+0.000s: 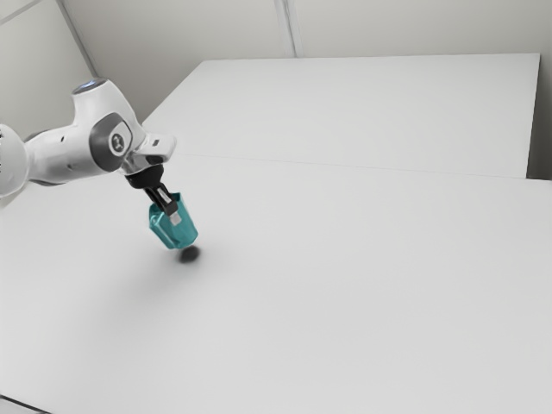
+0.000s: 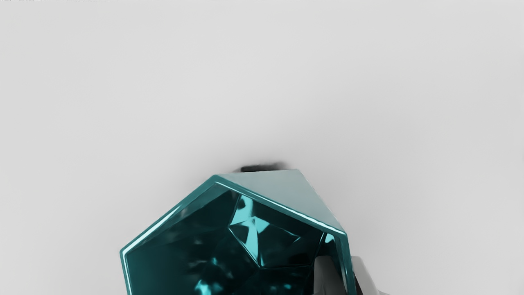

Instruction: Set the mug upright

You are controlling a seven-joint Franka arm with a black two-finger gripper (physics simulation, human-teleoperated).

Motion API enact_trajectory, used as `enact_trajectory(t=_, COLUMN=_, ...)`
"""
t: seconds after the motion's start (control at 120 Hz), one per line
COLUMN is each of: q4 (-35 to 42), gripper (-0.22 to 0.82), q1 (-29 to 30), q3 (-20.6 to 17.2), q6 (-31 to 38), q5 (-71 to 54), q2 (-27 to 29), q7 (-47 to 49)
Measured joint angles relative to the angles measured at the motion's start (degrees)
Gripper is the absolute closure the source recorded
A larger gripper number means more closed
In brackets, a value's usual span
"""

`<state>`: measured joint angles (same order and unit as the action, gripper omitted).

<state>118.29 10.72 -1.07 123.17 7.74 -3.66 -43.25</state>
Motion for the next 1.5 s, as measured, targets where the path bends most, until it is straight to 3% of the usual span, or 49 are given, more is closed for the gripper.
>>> enact_trajectory(t=0.3, q4=-0.01, gripper=0.79, q1=-7.49, q3=-0.97, q6=-1.88, q5=-3.98, q2=-0.26, q7=11.04)
enact_trajectory(t=1.125, q4=-0.32, gripper=0.78, q1=-10.01, q3=-1.95, q6=-3.79, q5=-8.65, q2=-4.5, q7=27.26)
enact_trajectory(t=1.325, q4=-2.01, gripper=0.36, q1=-10.09, q3=-2.0, q6=-5.5, q5=-8.43, q2=-4.29, q7=28.86)
enact_trajectory(t=1.5, q4=-4.59, gripper=0.16, q1=-10.65, q3=-2.03, q6=-6.84, q5=-8.37, q2=-4.67, q7=30.3)
